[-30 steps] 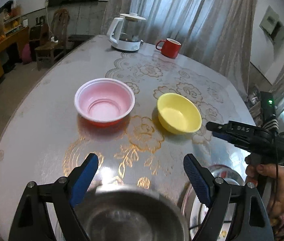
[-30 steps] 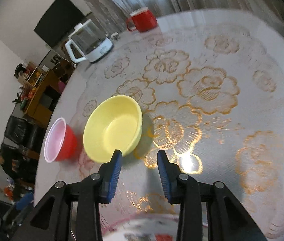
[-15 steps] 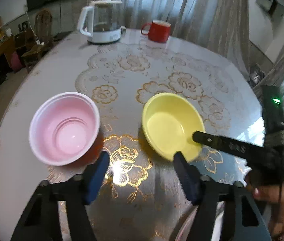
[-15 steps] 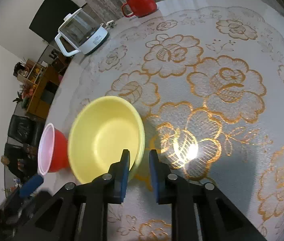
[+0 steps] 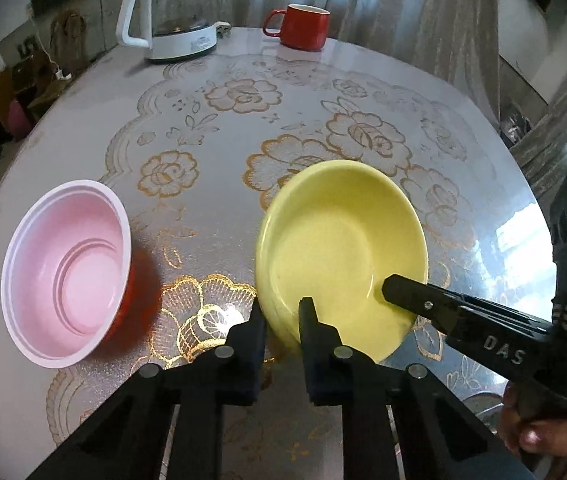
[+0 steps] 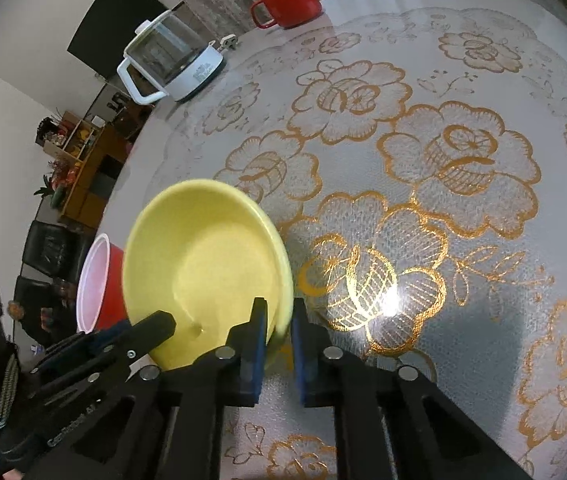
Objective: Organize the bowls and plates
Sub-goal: 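Lift the yellow bowl with the right gripper over the steel bowl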
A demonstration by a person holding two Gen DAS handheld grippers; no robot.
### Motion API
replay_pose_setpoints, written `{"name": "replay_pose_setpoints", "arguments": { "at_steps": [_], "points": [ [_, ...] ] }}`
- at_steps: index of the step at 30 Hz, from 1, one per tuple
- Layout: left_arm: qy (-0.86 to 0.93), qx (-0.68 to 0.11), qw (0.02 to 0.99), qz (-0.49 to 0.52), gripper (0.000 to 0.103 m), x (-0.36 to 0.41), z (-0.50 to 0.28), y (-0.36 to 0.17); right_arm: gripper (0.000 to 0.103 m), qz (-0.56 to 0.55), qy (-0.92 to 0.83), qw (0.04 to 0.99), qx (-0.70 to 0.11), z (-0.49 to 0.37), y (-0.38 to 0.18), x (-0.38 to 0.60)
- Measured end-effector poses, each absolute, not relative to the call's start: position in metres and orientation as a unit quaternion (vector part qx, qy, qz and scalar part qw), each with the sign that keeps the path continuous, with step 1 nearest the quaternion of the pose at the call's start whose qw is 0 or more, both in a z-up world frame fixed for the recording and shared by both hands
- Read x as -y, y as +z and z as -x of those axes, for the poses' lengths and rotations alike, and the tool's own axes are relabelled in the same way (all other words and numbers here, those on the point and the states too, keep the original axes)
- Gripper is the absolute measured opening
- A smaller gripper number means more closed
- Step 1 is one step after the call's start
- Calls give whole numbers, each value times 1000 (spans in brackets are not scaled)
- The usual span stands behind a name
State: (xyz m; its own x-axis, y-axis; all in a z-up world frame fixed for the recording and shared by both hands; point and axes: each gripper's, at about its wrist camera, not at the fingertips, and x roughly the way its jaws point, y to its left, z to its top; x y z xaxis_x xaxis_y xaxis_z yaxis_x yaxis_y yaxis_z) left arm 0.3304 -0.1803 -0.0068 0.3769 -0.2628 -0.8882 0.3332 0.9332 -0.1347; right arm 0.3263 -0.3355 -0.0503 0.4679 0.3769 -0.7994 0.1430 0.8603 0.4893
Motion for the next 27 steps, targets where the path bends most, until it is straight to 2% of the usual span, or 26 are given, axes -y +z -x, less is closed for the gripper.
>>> {"name": "replay_pose_setpoints", "arguments": {
  "at_steps": [12, 27],
  "points": [
    [-195, -509, 838, -18, 16, 168, -305, 12, 10, -261, 74, 825, -496, -305, -35, 329],
    [-216, -453, 865, 27, 16, 119, -217, 55, 10, -244, 106, 852, -451, -233, 16, 295]
  ]
}}
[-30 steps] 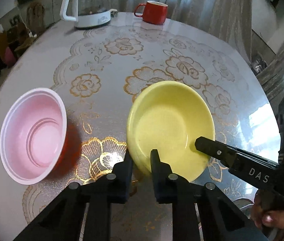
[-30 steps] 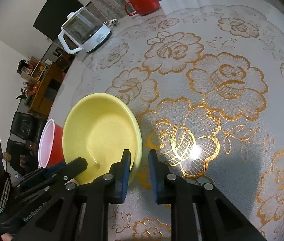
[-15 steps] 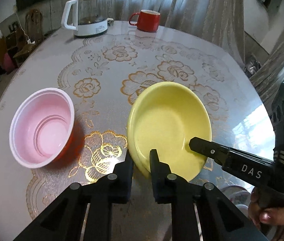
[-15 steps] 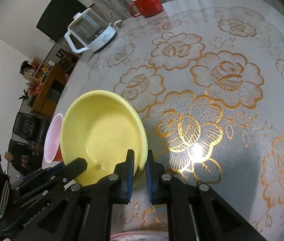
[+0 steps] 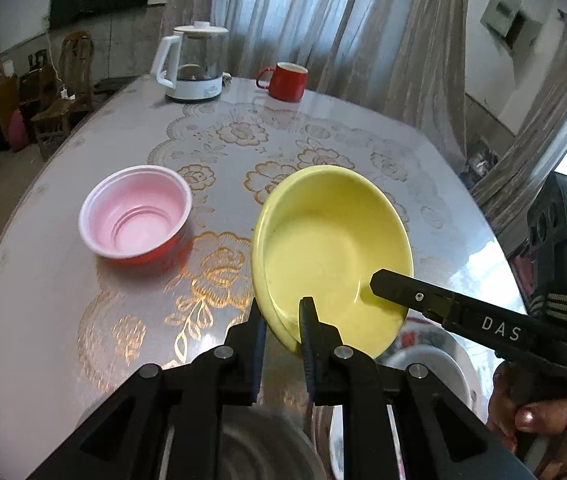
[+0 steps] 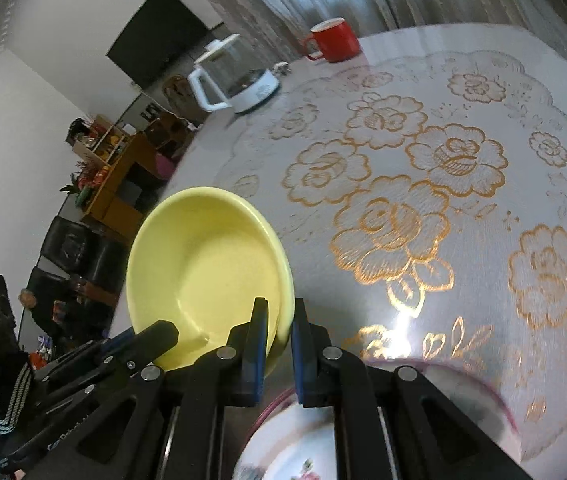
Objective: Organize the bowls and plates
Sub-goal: 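Lift the yellow bowl with the right gripper over the steel bowl, then lower the yellow bowl into the steel bowl and open the right gripper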
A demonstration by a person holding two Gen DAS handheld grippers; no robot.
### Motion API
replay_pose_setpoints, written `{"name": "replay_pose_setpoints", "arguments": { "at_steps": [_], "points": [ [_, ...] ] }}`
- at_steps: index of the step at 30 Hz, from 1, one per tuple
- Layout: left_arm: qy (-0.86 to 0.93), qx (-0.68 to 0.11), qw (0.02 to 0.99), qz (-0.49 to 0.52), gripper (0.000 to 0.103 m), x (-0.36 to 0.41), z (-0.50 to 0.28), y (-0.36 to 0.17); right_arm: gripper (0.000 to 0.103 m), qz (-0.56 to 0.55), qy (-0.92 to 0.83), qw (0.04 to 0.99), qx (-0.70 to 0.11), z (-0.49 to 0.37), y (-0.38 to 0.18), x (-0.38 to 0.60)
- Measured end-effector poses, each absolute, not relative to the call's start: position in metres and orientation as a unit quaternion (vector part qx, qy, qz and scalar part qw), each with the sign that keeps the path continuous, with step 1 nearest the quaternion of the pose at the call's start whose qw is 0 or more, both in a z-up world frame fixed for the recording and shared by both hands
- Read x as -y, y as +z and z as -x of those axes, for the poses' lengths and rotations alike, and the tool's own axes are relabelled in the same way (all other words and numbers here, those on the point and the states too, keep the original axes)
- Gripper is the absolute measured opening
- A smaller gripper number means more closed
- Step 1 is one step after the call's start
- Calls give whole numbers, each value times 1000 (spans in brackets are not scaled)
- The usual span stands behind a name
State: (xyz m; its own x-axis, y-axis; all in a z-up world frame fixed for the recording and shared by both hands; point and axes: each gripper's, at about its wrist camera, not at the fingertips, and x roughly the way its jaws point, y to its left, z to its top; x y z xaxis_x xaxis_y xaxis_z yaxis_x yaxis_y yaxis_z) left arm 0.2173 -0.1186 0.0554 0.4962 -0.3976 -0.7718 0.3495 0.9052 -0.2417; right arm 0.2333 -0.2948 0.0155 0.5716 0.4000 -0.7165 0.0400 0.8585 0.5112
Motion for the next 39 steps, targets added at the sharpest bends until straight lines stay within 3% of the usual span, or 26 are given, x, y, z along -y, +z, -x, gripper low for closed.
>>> {"name": "replay_pose_setpoints", "arguments": {
  "at_steps": [14, 39],
  "points": [
    [-210, -428, 876, 66, 16, 64, -154, 57, 11, -244, 149, 856, -431, -168, 26, 250],
    [-159, -445, 878, 70, 16, 7, -106, 5, 13, -228, 170, 830, -479, -129, -25, 186]
  ]
}}
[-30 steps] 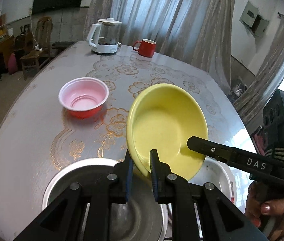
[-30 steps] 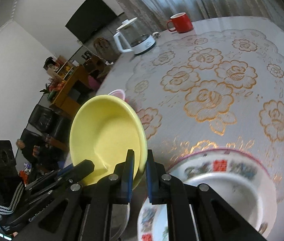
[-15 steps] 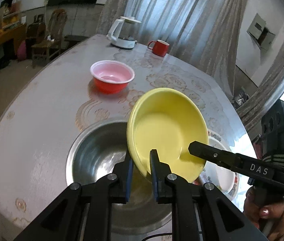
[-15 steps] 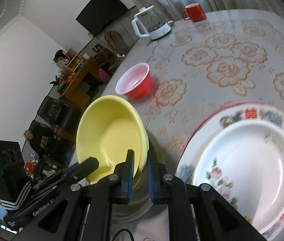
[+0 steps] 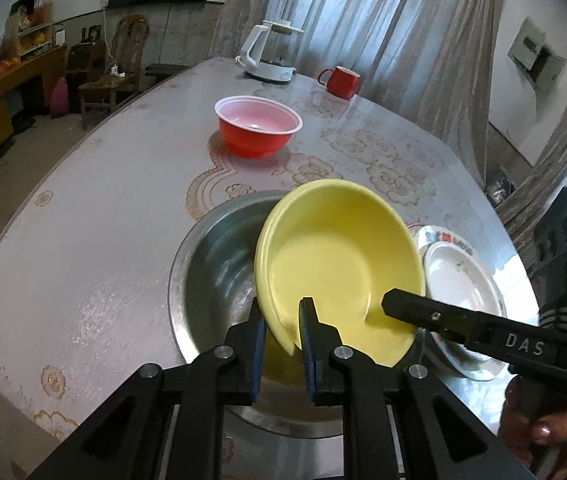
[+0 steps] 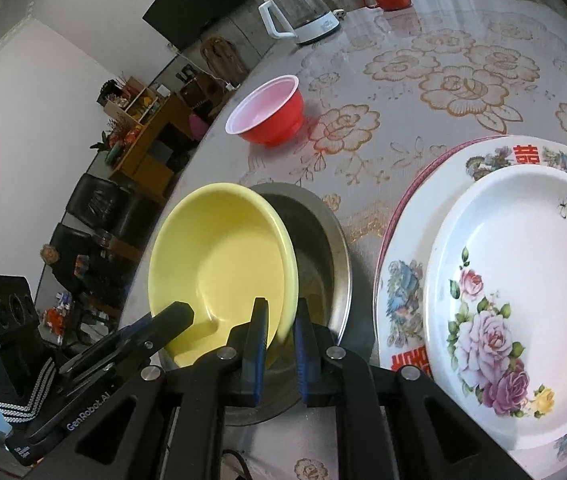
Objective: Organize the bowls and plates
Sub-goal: 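Lower the yellow bowl into the steel bowl and open the right gripper, then withdraw the right gripper and move it to the red-and-pink bowl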
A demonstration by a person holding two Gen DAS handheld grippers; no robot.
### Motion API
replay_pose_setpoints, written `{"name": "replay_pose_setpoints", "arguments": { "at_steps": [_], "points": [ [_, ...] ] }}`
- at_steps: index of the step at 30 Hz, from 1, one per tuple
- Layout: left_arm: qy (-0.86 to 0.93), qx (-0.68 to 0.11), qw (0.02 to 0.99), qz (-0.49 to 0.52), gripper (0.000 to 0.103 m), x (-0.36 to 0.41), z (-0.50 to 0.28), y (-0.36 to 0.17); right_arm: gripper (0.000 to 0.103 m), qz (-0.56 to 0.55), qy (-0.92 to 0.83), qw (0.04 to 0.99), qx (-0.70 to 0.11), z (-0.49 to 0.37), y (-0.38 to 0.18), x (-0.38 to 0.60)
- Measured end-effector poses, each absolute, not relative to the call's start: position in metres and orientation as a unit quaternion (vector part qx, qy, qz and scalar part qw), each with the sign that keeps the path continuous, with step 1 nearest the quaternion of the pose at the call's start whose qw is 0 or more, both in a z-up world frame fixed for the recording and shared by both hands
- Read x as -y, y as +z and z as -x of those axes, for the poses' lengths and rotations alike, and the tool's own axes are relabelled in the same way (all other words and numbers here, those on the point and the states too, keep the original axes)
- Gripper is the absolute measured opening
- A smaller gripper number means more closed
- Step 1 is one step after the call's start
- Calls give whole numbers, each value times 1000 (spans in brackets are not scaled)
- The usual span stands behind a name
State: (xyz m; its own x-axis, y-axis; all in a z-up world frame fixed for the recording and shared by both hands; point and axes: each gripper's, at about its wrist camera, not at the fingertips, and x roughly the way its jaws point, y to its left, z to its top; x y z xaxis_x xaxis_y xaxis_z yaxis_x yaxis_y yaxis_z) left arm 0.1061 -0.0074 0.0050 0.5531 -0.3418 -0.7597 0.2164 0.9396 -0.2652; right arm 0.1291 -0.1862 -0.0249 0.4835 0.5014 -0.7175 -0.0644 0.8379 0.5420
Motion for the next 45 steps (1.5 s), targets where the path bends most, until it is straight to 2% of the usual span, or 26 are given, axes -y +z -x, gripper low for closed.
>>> {"name": "replay_pose_setpoints", "arguments": {
  "at_steps": [13, 14, 16, 27, 33, 42, 45],
  "points": [
    [-144, -451, 880, 45, 18, 11, -106, -12, 23, -139, 132, 855, -482, -129, -18, 160],
    [-142, -450, 881, 40, 17, 11, -106, -12, 29, -133, 128, 856, -484, -129, -18, 159],
    [-139, -448, 882, 36, 18, 11, -105, -11, 33, -125, 122, 857, -485, -129, -16, 155],
    [-134, -443, 886, 43, 18, 6, -106, -11, 34, -111, 107, 863, -482, -133, -15, 151],
    [-130, -441, 887, 43, 19, 6, -107, -9, 37, -67, 98, 870, -479, -140, -15, 140],
    [-116, -425, 895, 62, 20, -4, -105, -2, 39, -45, 100, 889, -445, -126, 4, 140],
    [-115, -422, 897, 68, 25, -5, -105, 0, 39, -59, 104, 884, -451, -125, 2, 144]
  ]
}}
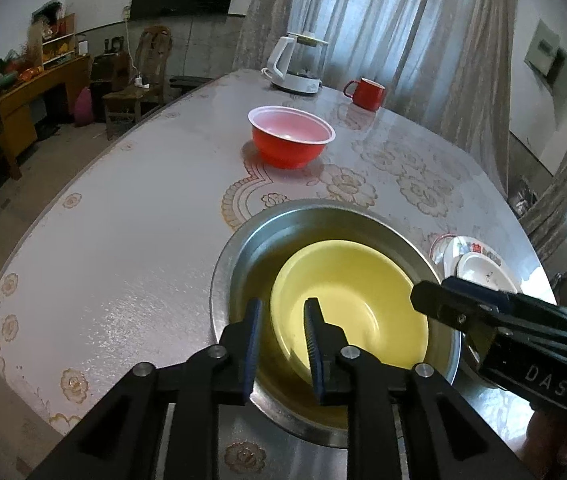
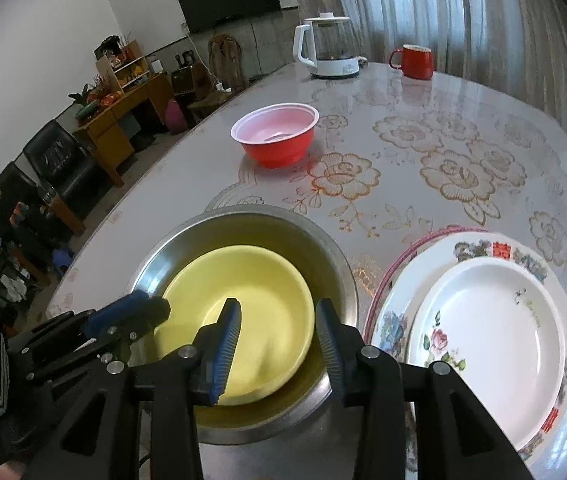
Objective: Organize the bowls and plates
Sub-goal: 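Withdraw the right gripper and move it to the red-and-pink bowl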
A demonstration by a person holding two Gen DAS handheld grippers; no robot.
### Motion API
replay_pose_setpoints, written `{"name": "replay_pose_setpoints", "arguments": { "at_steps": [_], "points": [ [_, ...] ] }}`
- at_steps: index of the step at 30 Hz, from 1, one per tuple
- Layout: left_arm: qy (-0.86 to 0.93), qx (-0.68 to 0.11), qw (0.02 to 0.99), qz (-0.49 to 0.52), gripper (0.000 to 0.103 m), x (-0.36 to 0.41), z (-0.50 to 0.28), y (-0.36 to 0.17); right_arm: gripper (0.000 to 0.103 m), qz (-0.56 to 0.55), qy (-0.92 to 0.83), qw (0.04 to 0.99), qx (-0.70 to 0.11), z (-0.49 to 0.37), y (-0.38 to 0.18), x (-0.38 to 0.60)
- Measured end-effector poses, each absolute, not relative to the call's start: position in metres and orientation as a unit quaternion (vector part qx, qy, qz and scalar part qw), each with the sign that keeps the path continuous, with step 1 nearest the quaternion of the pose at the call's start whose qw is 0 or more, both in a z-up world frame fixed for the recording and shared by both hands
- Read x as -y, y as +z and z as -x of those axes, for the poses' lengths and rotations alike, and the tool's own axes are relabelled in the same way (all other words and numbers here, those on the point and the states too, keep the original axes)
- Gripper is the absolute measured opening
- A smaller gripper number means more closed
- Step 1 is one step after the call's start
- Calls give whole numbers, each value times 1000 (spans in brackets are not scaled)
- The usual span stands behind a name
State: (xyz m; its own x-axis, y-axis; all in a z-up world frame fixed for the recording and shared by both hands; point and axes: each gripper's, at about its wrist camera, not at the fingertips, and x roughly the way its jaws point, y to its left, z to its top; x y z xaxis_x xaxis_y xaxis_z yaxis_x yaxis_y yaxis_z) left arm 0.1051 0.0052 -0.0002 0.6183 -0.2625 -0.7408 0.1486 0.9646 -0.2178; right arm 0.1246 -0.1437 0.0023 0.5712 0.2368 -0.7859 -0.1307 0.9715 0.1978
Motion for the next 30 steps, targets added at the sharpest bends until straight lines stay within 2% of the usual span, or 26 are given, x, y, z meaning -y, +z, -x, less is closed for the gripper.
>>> {"name": "replay_pose_setpoints", "arguments": {
  "at_steps": [5, 11, 13, 17, 30],
  "points": [
    [-121, -421, 895, 85, 37, -8, -104, 1, 39, -77, 105, 880, -457, -123, 0, 146],
    [-122, -405, 902, 90, 61, -5, -98, 11, 39, -89, 111, 876, -461, -120, -3, 147],
    [-125, -400, 903, 90, 61, -5, -96, 13, 39, -92, 115, 876, -459, -119, -3, 147],
    [-116, -403, 904, 89, 75, -7, -98, 13, 39, -98, 115, 876, -459, -118, -3, 149],
    [-91, -407, 900, 128, 79, -26, -107, 8, 39, -115, 106, 875, -458, -122, -1, 161]
  ]
}}
